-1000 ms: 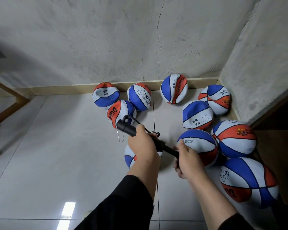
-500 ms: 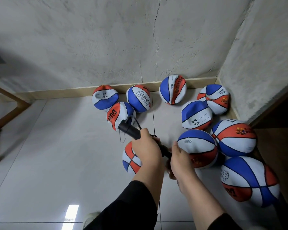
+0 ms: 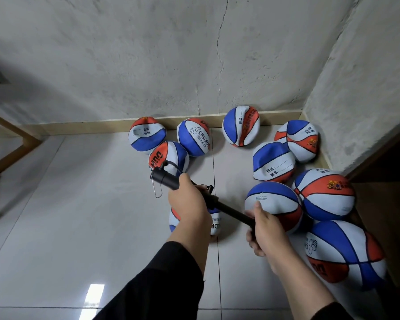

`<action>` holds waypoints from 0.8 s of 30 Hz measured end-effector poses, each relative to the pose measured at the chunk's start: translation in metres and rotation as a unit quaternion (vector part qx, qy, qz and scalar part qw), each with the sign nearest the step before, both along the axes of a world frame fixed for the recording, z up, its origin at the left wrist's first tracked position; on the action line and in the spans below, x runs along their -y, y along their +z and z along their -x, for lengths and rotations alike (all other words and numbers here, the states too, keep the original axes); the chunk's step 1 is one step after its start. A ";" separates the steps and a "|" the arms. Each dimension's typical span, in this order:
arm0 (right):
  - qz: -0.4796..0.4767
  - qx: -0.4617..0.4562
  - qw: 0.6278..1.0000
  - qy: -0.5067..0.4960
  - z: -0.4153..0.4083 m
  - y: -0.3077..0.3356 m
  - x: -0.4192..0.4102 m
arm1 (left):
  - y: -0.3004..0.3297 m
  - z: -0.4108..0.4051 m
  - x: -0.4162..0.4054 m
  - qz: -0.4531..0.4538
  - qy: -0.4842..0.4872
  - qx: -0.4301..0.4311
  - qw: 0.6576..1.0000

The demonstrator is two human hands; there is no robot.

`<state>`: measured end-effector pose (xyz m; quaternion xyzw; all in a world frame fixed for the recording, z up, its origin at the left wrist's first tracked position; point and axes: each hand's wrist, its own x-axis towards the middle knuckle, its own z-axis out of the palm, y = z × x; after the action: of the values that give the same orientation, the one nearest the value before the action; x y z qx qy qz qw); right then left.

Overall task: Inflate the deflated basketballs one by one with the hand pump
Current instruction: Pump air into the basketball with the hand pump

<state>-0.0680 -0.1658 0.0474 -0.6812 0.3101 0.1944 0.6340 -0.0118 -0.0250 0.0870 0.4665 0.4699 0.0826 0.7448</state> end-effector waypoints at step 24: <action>0.044 0.030 0.998 0.012 -0.009 -0.001 0.000 | 0.002 0.003 0.003 0.033 0.013 0.003 0.999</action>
<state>-0.0591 -0.1659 0.0460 -0.7180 0.2907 0.1678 0.6098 -0.0146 -0.0277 0.0891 0.4354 0.4760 0.0784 0.7601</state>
